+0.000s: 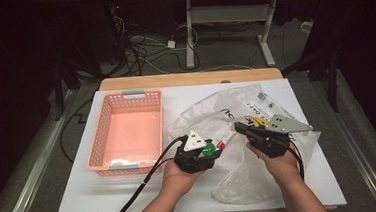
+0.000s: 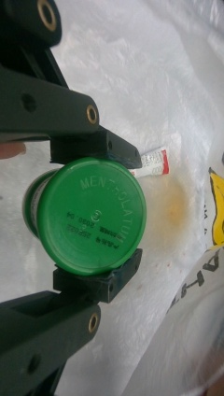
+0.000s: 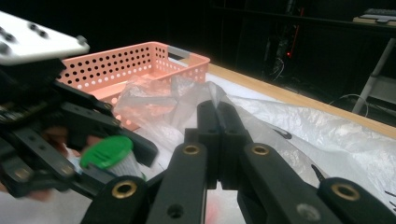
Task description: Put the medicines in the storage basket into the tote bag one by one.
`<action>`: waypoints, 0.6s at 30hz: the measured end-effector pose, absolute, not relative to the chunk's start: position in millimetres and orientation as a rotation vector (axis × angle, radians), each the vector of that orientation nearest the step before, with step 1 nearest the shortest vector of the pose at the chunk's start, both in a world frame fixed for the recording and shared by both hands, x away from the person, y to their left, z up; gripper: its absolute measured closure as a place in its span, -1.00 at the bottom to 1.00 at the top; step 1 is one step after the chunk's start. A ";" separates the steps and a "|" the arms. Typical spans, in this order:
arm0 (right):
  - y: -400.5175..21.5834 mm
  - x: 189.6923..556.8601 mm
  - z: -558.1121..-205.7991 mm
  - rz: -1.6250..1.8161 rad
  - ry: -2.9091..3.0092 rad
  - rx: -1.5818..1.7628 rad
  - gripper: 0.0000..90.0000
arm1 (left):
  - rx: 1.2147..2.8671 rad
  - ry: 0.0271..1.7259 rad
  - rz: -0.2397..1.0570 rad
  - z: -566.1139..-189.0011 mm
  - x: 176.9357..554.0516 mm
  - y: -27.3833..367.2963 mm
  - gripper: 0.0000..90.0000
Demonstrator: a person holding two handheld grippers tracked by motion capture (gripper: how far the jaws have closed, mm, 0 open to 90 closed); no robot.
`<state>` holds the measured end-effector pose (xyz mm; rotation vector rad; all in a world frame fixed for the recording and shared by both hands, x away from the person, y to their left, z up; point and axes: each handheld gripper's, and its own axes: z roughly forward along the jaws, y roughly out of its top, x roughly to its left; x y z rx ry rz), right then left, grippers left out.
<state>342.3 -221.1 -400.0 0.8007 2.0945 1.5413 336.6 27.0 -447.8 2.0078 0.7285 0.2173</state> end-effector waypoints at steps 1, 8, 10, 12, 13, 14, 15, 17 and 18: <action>-221.3 342.5 -399.7 1.544 2.092 0.796 1.00 | 2.012 0.725 0.214 -448.9 338.1 24.7 0.10; -222.8 342.5 -398.3 1.554 2.086 0.802 1.00 | 2.033 0.709 0.200 -459.8 350.7 1.3 0.10; -223.6 343.0 -398.4 1.555 2.081 0.805 1.00 | 2.035 0.705 0.198 -462.2 353.0 -4.2 0.10; -224.7 343.2 -398.9 1.553 2.080 0.804 1.00 | 2.033 0.712 0.178 -464.9 354.9 -11.5 0.10; -225.4 343.4 -399.1 1.554 2.079 0.809 1.00 | 2.032 0.712 0.181 -465.5 355.5 -13.6 0.10; -225.8 343.5 -399.2 1.555 2.077 0.811 1.00 | 2.028 0.694 0.204 -466.6 358.0 -17.0 0.10; -226.5 343.4 -399.0 1.556 2.074 0.819 1.00 | 2.026 0.690 0.207 -467.4 359.0 -19.0 0.10; -227.5 343.3 -398.4 1.556 2.071 0.818 1.00 | 2.027 0.683 0.213 -470.1 362.1 -25.1 0.10; -227.9 343.1 -398.1 1.554 2.070 0.816 1.00 | 2.033 0.681 0.214 -471.2 363.6 -27.6 0.10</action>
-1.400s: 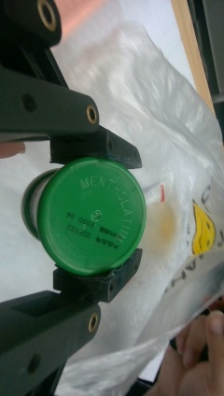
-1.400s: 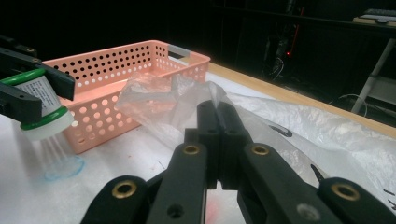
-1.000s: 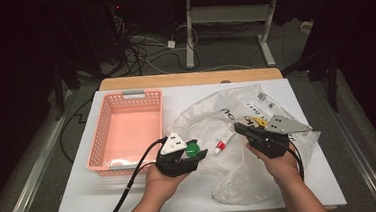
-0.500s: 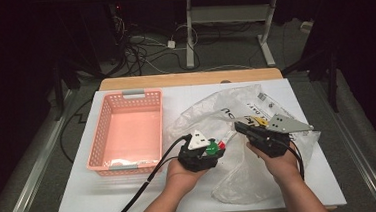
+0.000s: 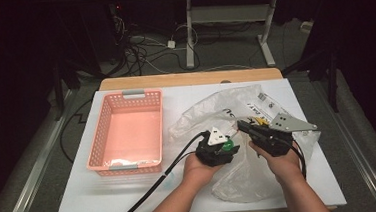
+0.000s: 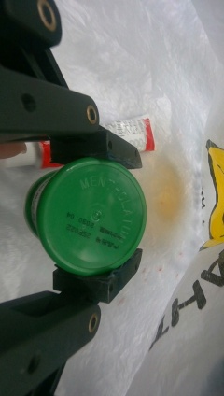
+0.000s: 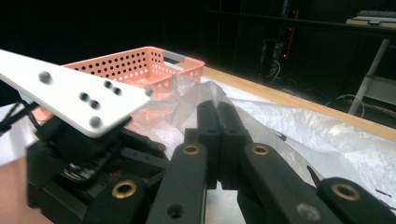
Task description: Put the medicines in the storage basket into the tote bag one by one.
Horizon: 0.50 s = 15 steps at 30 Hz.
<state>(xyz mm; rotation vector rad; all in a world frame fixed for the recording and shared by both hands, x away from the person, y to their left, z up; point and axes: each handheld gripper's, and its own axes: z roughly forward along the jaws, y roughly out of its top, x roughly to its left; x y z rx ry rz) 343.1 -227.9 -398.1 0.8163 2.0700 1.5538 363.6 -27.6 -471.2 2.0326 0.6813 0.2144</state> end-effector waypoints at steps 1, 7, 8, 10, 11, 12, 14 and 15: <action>-228.2 342.9 -397.7 1.550 2.070 0.813 1.00 | 2.036 0.680 0.215 -472.1 364.4 -29.4 0.10; -229.2 343.6 -398.5 1.553 2.068 0.824 1.00 | 2.039 0.681 0.215 -479.1 370.8 -38.2 0.10; -229.4 343.8 -399.0 1.555 2.067 0.829 1.00 | 2.041 0.685 0.212 -480.7 371.7 -38.5 0.10; -229.1 343.7 -399.2 1.557 2.069 0.832 1.00 | 2.051 0.686 0.210 -483.8 372.9 -39.1 0.10; -228.8 343.7 -399.2 1.553 2.071 0.823 1.00 | 2.056 0.688 0.205 -484.3 373.3 -39.1 0.10; -228.8 343.8 -399.3 1.552 2.071 0.822 1.00 | 2.053 0.688 0.203 -484.2 373.5 -38.9 0.09; -229.1 344.2 -399.6 1.554 2.072 0.824 1.00 | 2.051 0.689 0.188 -484.3 374.3 -38.3 0.09; -229.1 344.5 -399.8 1.553 2.073 0.821 1.00 | 2.046 0.695 0.183 -484.3 374.6 -38.1 0.09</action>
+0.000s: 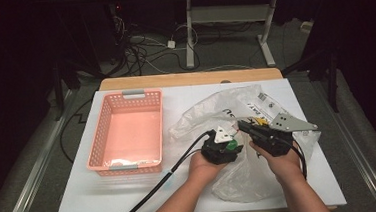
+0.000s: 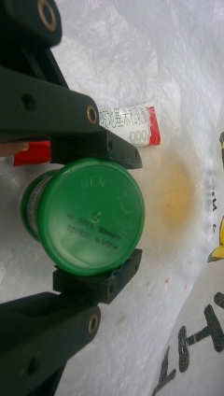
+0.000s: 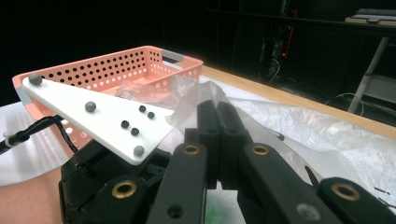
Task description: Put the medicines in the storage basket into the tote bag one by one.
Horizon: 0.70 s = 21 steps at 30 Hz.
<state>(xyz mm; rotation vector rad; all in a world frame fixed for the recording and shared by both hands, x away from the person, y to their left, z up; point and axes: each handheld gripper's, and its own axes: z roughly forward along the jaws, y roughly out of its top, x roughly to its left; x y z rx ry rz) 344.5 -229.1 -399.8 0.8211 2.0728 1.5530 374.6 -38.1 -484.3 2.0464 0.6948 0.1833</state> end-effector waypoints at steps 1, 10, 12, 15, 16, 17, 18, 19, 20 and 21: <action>-228.8 344.1 -400.1 1.553 2.075 0.828 1.00 | 2.049 0.696 0.182 -484.2 374.8 -37.9 0.09; -228.1 343.2 -399.7 1.551 2.077 0.827 1.00 | 2.094 0.699 0.164 -481.8 373.4 -35.0 -0.09; -226.4 343.3 -400.6 1.546 2.086 0.820 1.00 | 2.093 0.703 0.144 -481.4 372.5 -34.0 -0.12; -225.5 343.5 -400.8 1.545 2.088 0.819 1.00 | 2.091 0.699 0.129 -480.3 369.9 -31.9 -0.19; -225.7 343.5 -400.6 1.549 2.087 0.818 1.00 | 2.087 0.694 0.122 -480.3 369.1 -31.2 -0.19; -226.2 343.5 -400.4 1.549 2.087 0.818 1.00 | 2.092 0.678 0.111 -480.2 367.8 -29.3 -0.20; -226.8 343.6 -400.2 1.552 2.087 0.817 1.00 | 2.096 0.677 0.108 -480.3 366.4 -28.2 -0.25; -227.1 343.5 -400.0 1.554 2.085 0.824 1.00 | 2.098 0.676 0.114 -480.5 365.0 -26.2 -0.26; -227.4 343.4 -399.9 1.555 2.084 0.825 1.00 | 2.100 0.671 0.111 -480.6 363.8 -23.7 -0.26; -227.6 343.3 -399.8 1.555 2.083 0.825 1.00 | 2.098 0.673 0.108 -480.7 362.7 -21.9 -0.29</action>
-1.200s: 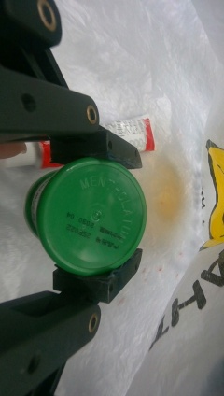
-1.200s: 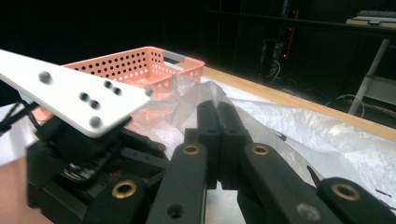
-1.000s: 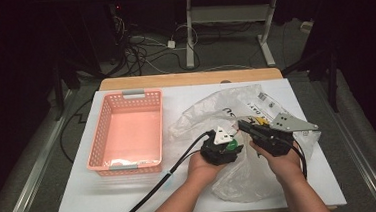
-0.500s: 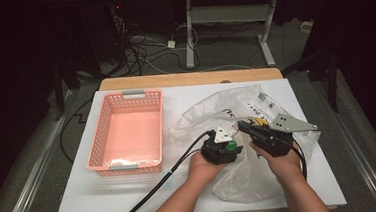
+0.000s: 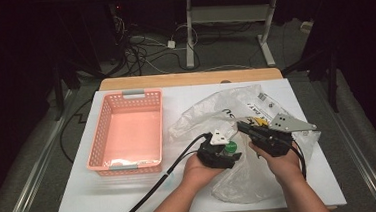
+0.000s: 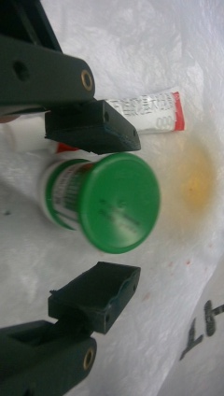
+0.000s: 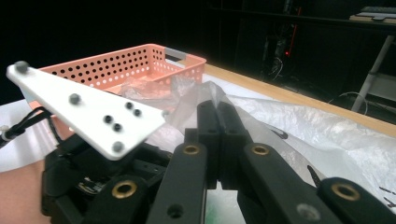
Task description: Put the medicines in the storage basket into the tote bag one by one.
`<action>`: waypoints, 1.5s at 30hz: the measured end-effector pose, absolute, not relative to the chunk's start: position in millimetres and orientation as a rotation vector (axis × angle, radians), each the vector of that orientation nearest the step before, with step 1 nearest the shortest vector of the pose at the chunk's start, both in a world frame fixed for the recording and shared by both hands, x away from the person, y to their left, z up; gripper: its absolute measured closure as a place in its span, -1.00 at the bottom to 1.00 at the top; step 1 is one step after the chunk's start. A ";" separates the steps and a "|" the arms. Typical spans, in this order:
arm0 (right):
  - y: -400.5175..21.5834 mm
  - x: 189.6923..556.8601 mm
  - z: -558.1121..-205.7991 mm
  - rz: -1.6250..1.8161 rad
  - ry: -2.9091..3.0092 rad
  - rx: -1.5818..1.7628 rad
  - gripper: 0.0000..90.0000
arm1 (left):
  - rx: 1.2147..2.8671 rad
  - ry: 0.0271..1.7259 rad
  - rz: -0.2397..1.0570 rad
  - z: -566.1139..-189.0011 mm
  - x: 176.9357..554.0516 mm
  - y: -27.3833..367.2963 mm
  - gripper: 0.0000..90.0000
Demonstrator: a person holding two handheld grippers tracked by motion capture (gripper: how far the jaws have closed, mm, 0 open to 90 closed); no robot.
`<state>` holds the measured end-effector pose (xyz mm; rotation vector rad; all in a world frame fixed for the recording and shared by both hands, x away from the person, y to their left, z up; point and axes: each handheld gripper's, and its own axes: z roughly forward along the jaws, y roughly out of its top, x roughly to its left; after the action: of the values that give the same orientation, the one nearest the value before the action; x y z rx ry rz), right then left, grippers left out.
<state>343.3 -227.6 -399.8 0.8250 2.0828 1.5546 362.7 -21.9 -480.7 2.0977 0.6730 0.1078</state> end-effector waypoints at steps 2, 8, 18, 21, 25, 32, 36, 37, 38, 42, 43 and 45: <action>-227.6 343.3 -399.7 1.552 2.083 0.821 1.00 | 2.091 0.679 0.107 -480.8 359.7 -16.0 -0.34; -225.0 342.6 -400.4 1.544 2.090 0.817 1.00 | 2.055 0.704 0.119 -481.9 351.9 -0.7 -0.59; -223.7 342.0 -401.0 1.534 2.097 0.811 1.00 | 2.021 0.728 0.124 -479.6 340.6 18.7 -0.69; -223.8 341.9 -400.8 1.534 2.096 0.810 1.00 | 2.006 0.728 0.109 -473.6 336.0 24.3 -0.82; -224.4 342.0 -400.1 1.537 2.091 0.807 1.00 | 2.001 0.728 0.106 -464.5 329.3 31.0 -1.00; -225.1 341.7 -399.6 1.538 2.090 0.810 1.00 | 2.006 0.711 0.114 -449.1 318.0 50.2 -1.00; -225.7 341.6 -399.3 1.540 2.087 0.813 1.00 | 1.976 0.725 0.138 -436.3 311.2 68.9 -1.00; -225.5 341.4 -399.2 1.540 2.088 0.815 1.00 | 1.974 0.729 0.151 -433.3 309.6 73.9 -1.00; -225.4 341.3 -399.2 1.538 2.090 0.812 1.00 | 1.969 0.737 0.165 -430.9 308.2 79.1 -1.00; -224.5 341.8 -399.6 1.537 2.090 0.811 1.00 | 1.950 0.772 0.196 -424.7 304.8 100.8 -1.00; -224.5 341.9 -399.5 1.537 2.090 0.811 1.00 | 1.949 0.781 0.205 -423.8 304.4 106.2 -1.00; -224.8 341.7 -399.4 1.536 2.090 0.811 1.00 | 1.943 0.803 0.224 -422.4 303.5 117.4 -1.00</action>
<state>341.7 -224.8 -399.4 0.8114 2.0900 1.5360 303.5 117.4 -422.4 1.9431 0.8029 0.2239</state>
